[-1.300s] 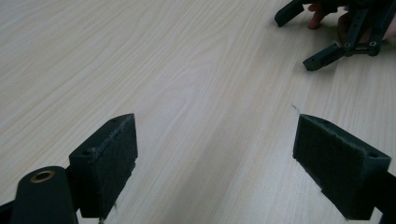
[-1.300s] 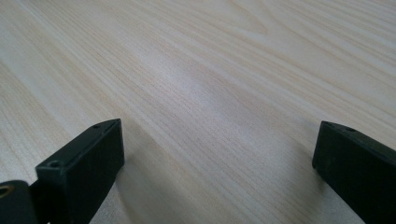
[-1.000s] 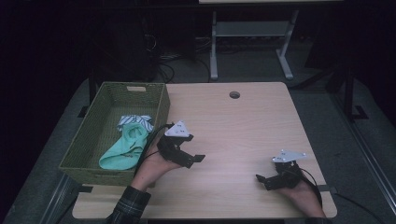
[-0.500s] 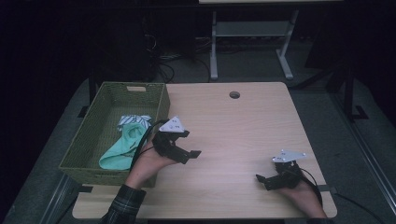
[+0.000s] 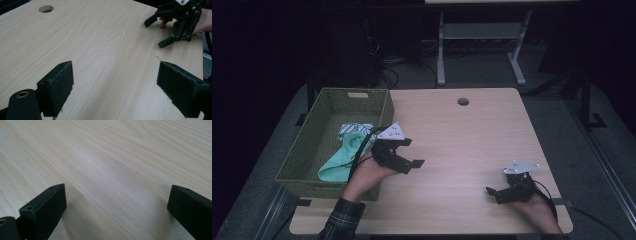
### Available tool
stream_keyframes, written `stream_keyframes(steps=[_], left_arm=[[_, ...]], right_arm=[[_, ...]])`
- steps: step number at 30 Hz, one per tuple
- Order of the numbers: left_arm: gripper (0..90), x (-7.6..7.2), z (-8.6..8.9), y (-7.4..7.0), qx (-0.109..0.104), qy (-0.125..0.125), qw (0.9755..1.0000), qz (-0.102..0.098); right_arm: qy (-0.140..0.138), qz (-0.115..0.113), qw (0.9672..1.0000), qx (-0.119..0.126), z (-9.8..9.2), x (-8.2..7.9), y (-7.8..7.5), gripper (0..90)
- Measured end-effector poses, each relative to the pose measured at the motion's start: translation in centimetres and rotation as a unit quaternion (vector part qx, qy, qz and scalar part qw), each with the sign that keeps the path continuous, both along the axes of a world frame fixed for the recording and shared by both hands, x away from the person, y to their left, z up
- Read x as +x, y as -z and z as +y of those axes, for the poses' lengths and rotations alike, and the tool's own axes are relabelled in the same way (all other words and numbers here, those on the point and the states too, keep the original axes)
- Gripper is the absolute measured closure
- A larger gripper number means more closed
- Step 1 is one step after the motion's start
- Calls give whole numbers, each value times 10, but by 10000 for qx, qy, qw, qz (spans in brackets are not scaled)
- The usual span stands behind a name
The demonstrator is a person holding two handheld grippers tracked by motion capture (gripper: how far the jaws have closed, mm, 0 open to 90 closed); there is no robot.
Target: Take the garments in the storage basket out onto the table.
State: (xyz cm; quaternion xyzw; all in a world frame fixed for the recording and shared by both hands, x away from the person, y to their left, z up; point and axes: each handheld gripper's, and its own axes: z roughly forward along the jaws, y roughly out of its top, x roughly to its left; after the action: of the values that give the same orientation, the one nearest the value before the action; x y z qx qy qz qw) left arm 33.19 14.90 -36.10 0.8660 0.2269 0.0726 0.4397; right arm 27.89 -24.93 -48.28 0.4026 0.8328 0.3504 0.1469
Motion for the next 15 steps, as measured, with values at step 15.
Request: stream_keyframes(steps=[15], left_arm=[[133,-1,7,-4,-25,-21,10000,-6]], right_arm=[[0,-1,10000,0,0,0,0,19]])
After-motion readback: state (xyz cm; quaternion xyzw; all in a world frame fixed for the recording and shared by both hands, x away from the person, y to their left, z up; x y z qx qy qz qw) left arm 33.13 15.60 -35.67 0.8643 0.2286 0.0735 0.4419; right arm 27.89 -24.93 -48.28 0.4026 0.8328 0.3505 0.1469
